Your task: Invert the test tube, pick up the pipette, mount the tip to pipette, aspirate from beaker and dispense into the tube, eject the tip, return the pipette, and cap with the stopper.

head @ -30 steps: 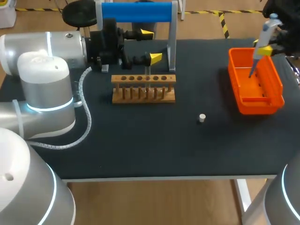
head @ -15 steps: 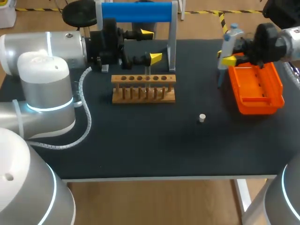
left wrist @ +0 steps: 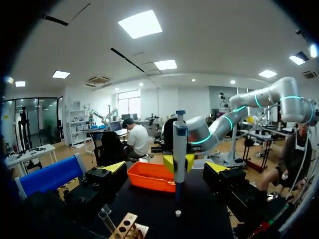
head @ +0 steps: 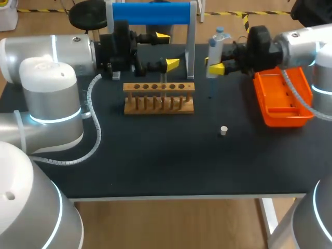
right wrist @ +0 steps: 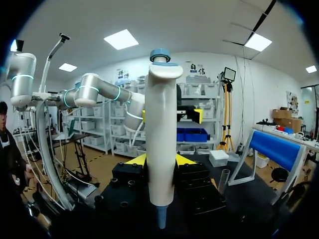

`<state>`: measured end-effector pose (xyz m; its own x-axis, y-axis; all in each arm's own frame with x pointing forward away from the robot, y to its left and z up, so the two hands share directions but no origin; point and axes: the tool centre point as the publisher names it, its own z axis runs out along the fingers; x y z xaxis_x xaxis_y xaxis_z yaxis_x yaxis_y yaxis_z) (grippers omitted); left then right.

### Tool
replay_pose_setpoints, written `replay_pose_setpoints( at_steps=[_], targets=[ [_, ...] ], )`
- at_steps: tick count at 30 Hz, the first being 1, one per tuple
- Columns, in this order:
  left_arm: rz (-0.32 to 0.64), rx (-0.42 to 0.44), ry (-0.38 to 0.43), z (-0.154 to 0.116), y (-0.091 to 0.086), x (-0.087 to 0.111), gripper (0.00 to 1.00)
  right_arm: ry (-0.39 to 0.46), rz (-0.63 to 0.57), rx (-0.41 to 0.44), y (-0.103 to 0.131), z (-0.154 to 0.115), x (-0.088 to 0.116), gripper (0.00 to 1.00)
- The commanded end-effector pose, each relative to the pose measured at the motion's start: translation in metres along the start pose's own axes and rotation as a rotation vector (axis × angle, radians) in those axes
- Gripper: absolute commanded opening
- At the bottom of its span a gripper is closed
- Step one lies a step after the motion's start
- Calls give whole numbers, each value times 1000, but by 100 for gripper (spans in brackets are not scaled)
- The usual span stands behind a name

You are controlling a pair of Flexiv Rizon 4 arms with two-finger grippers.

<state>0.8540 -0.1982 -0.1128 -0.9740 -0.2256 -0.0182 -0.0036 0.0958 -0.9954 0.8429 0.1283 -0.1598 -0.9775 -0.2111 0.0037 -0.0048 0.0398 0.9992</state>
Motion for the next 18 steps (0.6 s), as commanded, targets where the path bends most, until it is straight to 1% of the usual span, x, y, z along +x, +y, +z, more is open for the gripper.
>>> replay_pose_setpoints(
  at_steps=[1,12,18],
  targets=[
    [0,1,-1,0,0,0,100,0,-13,1,2,19,-4,0],
    [0,1,-1,0,0,0,100,16,-61,5,12,55,-15,0],
    [0,1,-1,0,0,0,100,25,-66,5,13,72,-17,0]
  ],
)
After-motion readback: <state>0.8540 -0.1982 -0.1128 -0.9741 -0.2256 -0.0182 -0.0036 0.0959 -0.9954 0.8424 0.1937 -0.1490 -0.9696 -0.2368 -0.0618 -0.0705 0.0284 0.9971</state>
